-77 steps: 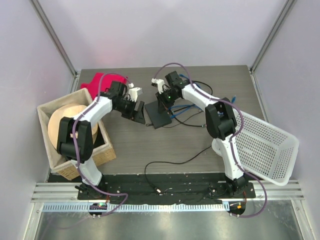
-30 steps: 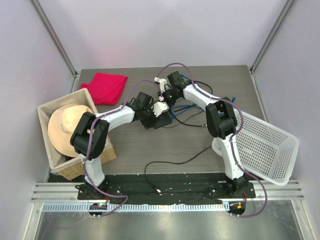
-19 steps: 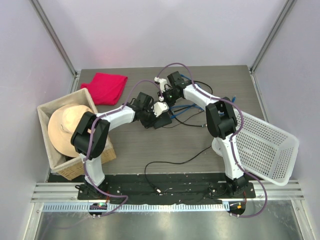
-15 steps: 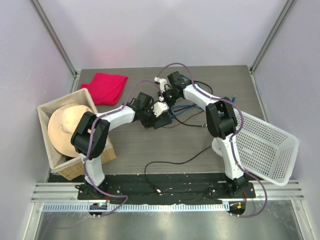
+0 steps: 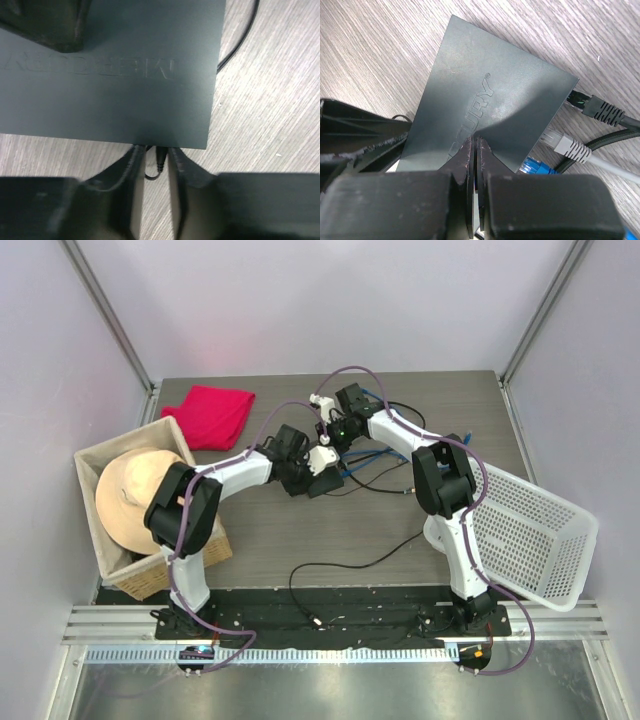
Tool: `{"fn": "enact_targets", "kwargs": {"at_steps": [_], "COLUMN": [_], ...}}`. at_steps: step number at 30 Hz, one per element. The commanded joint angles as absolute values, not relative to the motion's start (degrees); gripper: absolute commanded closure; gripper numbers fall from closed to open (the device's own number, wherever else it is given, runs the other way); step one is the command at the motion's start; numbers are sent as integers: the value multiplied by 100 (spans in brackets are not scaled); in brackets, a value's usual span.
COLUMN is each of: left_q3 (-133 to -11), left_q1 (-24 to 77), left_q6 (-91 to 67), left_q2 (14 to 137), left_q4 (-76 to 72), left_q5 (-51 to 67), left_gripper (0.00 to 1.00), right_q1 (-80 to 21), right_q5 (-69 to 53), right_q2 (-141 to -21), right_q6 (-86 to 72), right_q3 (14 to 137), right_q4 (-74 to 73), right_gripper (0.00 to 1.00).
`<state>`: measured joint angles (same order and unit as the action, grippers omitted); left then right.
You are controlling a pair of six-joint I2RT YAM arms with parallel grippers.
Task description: Pull the plug from the switch port
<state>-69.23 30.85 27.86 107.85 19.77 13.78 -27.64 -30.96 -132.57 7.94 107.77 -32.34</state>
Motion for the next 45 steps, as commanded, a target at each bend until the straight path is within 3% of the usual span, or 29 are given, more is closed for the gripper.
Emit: {"fn": "enact_targets", "kwargs": {"at_steps": [1, 8, 14, 18, 24, 29, 45], "left_q3": [-7163, -7434, -8497, -8324, -7550, -8524, -8447], "left_q1": [3120, 3111, 2918, 2944, 3252, 2998, 3111], "left_q6": [3014, 3067, 2945, 2831, 3057, 2919, 2848], "left_q2": [10854, 10960, 11530, 11400, 11083, 11583, 11584], "left_q4": [1854, 2318, 3707, 3420, 2505, 3732, 3648], "left_q5": [1476, 1713, 2838, 2717, 1609, 2618, 2400], "left_gripper": [78, 100, 100, 100, 100, 100, 100], "right_q1": [-2751, -2751, -2751, -2751, -2751, -2751, -2760], "right_q5": [-2443, -2408, -2417, -2408, -2408, -2417, -2417], "right_q2": [-13482, -13438, -13421, -13421, -13447, -13456, -13456], "right_q6": [923, 940, 949, 949, 940, 940, 940], "right_q3": [10424, 10345, 10327, 10301, 10327, 10318, 10327], "right_q4": [-3727, -3727, -3727, -3735, -3735, -3735, -3735], "right_gripper": [99, 98, 99, 99, 99, 99, 99]}}
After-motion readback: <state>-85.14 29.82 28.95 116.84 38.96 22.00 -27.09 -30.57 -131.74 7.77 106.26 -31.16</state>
